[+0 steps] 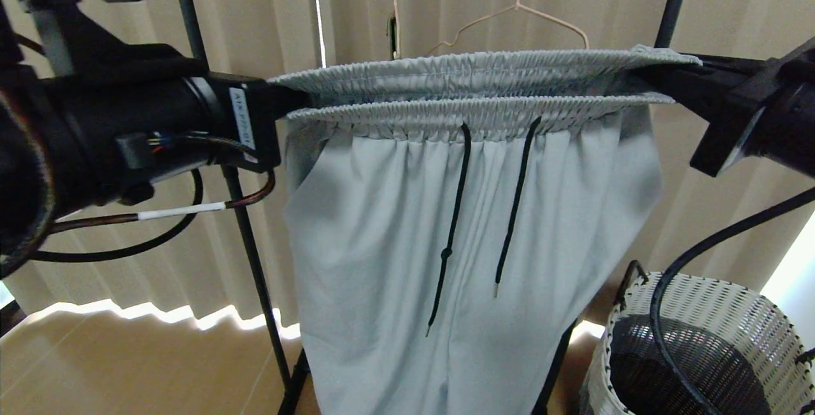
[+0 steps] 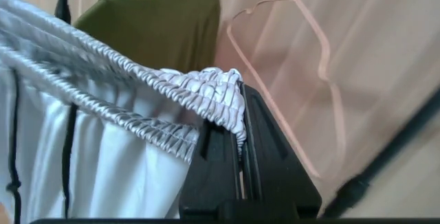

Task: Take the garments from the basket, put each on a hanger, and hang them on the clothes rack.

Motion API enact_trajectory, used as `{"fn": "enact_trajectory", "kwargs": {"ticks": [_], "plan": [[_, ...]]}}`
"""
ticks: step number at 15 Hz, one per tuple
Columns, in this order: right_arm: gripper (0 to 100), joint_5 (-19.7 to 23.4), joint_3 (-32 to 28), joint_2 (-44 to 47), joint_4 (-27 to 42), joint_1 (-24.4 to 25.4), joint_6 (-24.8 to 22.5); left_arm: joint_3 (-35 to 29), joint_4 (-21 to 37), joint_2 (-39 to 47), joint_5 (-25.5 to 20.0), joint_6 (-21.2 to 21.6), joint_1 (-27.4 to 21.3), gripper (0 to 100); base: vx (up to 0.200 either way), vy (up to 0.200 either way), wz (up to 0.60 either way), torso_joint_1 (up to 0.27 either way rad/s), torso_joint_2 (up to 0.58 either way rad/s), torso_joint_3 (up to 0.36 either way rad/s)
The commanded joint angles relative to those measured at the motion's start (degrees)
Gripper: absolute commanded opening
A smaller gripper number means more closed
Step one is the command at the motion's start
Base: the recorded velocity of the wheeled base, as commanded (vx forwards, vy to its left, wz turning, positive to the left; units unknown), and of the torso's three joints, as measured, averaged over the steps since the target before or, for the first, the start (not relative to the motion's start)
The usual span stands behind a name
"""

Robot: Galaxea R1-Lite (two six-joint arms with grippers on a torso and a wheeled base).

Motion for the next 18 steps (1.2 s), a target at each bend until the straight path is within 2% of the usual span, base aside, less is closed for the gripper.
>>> {"fn": "enact_trajectory", "kwargs": {"ticks": [1, 3, 6, 7, 11, 17, 18], "plan": [[0, 0.1, 2.0, -5.2, 2.5, -0.2, -0.4, -3.8, -0.5, 7.1, 1.0, 0.1, 0.1, 0, 0.000, 0.000, 0.00, 0.000, 0.00, 0.000], [0, 0.6, 3.7, -9.2, 5.8, -0.1, -0.4, -6.0, -2.2, 10.6, 3.4, 0.1, 0.1, 0, 0.000, 0.000, 0.00, 0.000, 0.00, 0.000], [0, 1.2, 5.8, -11.7, 6.6, 1.9, -0.4, -6.6, -4.7, 12.9, 4.9, 0.2, 0.0, 0, 0.000, 0.000, 0.00, 0.000, 0.00, 0.000], [0, 3.0, 6.9, -12.6, 6.6, 3.7, -0.4, -6.7, -4.7, 13.2, 4.9, 0.2, -0.1, 0, 0.000, 0.000, 0.00, 0.000, 0.00, 0.000], [0, 12.5, 11.2, -14.8, 6.4, 6.0, -0.4, -6.9, -4.7, 13.6, 5.5, 0.2, 0.0, 0, 0.000, 0.000, 0.00, 0.000, 0.00, 0.000], [0, 12.4, 11.0, -14.3, 6.6, 5.6, -0.5, -6.4, -4.7, 13.3, 5.5, 0.2, 0.0, 0, 0.000, 0.000, 0.00, 0.000, 0.00, 0.000], [0, 12.3, 10.3, -12.3, 6.6, 2.9, -1.1, -4.4, -4.6, 11.5, 5.5, 0.3, 0.1, 0, 0.000, 0.000, 0.00, 0.000, 0.00, 0.000]]}}
